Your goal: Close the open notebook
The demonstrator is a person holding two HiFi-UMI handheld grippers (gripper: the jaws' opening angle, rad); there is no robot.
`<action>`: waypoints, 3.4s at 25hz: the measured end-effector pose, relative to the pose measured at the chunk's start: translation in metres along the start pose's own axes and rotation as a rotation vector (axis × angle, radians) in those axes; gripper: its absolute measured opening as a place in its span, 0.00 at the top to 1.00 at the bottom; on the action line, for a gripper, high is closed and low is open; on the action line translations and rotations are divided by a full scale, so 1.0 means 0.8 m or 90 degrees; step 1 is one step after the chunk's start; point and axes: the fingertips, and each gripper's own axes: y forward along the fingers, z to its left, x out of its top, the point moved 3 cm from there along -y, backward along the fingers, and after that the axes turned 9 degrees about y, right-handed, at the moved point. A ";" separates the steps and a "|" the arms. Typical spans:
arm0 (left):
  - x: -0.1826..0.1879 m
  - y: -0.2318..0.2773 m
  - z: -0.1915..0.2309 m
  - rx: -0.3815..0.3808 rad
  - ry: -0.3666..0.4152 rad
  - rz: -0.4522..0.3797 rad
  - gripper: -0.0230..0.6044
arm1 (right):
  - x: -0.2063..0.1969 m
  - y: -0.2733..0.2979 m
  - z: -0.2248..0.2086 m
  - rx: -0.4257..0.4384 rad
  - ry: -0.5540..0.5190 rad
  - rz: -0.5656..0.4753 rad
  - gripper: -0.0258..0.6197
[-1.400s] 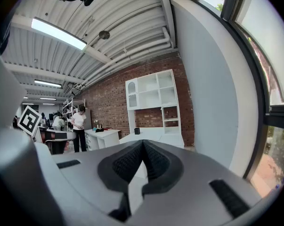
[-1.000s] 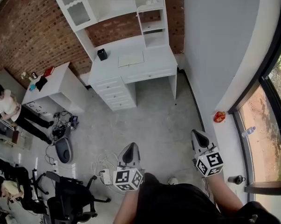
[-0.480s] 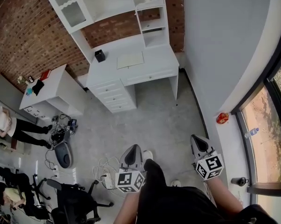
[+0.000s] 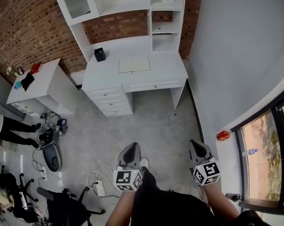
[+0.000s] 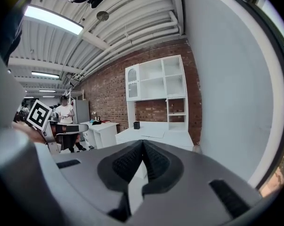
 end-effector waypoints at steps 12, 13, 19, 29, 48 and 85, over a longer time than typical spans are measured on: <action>0.040 0.092 0.134 -0.016 -0.001 -0.001 0.95 | 0.057 0.151 0.018 -0.031 0.007 0.006 0.96; 0.042 0.097 0.141 -0.017 -0.001 -0.004 0.95 | 0.060 0.157 0.018 -0.040 0.006 0.005 0.96; 0.059 0.123 0.181 -0.023 -0.003 -0.020 0.95 | 0.077 0.199 0.018 -0.060 -0.001 0.007 0.96; 0.069 0.153 0.258 -0.035 -0.010 -0.033 0.95 | 0.097 0.279 0.043 -0.076 0.001 0.012 0.96; 0.057 0.222 0.348 0.060 -0.015 -0.010 0.95 | 0.099 0.443 0.030 0.025 -0.034 0.043 0.96; -0.001 0.720 0.414 0.149 -0.132 0.219 0.95 | 0.176 0.890 -0.235 0.227 0.011 0.160 0.96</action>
